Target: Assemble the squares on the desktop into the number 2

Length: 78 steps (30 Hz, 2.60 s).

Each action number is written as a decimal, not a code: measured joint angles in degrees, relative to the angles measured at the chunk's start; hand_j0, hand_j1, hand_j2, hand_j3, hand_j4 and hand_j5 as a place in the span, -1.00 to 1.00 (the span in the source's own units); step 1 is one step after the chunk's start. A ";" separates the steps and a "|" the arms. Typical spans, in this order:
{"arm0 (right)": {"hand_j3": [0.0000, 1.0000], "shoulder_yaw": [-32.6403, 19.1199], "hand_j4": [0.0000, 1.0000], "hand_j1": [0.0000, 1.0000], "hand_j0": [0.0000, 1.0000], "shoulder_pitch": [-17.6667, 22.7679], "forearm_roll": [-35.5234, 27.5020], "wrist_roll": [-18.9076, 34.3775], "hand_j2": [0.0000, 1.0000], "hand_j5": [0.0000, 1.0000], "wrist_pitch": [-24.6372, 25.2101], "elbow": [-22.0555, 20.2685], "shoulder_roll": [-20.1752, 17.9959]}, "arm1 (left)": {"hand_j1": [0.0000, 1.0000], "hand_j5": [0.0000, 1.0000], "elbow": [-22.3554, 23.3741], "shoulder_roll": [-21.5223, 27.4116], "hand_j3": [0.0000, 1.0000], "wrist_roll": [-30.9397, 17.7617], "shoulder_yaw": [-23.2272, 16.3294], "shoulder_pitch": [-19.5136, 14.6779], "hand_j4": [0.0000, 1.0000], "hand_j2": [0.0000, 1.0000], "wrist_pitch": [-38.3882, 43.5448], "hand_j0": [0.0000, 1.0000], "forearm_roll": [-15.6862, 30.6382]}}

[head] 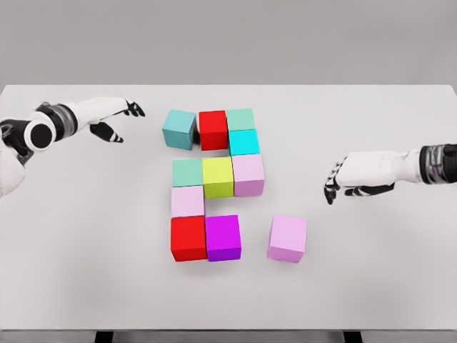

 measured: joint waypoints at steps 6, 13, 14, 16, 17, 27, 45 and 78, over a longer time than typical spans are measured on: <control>-0.72 2.04 -0.72 -0.72 -0.72 -2.74 -0.20 -0.01 -0.72 -0.72 0.10 0.44 -2.68 | 0.34 0.34 3.50 -4.55 0.34 -6.26 0.28 -1.23 0.34 0.34 -0.70 0.34 -6.92; -0.72 11.13 -0.72 -0.72 -0.72 -0.53 3.68 -1.43 -0.72 -0.72 1.27 -3.97 -3.52 | 0.34 0.34 4.70 -7.49 0.34 -7.70 0.43 -2.29 0.34 0.34 -0.49 0.34 -14.73; -0.72 11.55 -0.72 -0.72 -0.72 -0.53 3.82 -1.25 -0.72 -0.72 1.12 -5.27 -3.49 | 0.33 0.33 4.47 -7.51 0.33 -8.03 0.54 -2.72 0.33 0.33 -0.53 0.33 -14.67; -0.72 12.26 -0.72 -0.72 -0.72 -0.44 2.62 -0.66 -0.72 -0.72 0.58 -7.42 -3.10 | 0.30 0.30 3.44 -7.40 0.30 -8.60 1.00 -2.37 0.30 0.30 -0.68 0.30 -13.82; -0.72 12.47 -0.72 -0.72 -0.72 -0.44 2.20 -0.48 -0.72 -0.72 0.43 -8.16 -2.87 | 0.27 0.27 2.75 -7.34 0.27 -8.78 1.35 -2.37 0.27 0.27 -0.75 0.27 -13.24; -0.71 12.99 -0.71 -0.71 -0.71 -1.32 0.57 -0.03 -0.71 -0.71 0.04 -10.54 -2.42 | 0.24 0.24 0.98 -6.78 0.24 -10.21 2.25 -2.29 0.24 0.24 -1.88 0.24 -11.09; -0.62 13.52 -0.62 -0.62 -0.62 -12.72 -1.74 0.00 -0.62 -0.62 -0.06 -8.26 -7.56 | 0.24 0.24 0.74 -6.79 0.24 -10.41 2.11 -2.29 0.24 0.24 -4.52 0.24 -8.37; -0.74 34.65 -0.74 -0.74 -0.74 -20.48 -6.60 -0.01 -0.74 -0.74 0.03 -9.25 1.20 | 1.00 1.00 -0.90 -3.15 1.00 -10.41 2.68 -2.02 1.00 1.00 -4.60 1.00 -4.85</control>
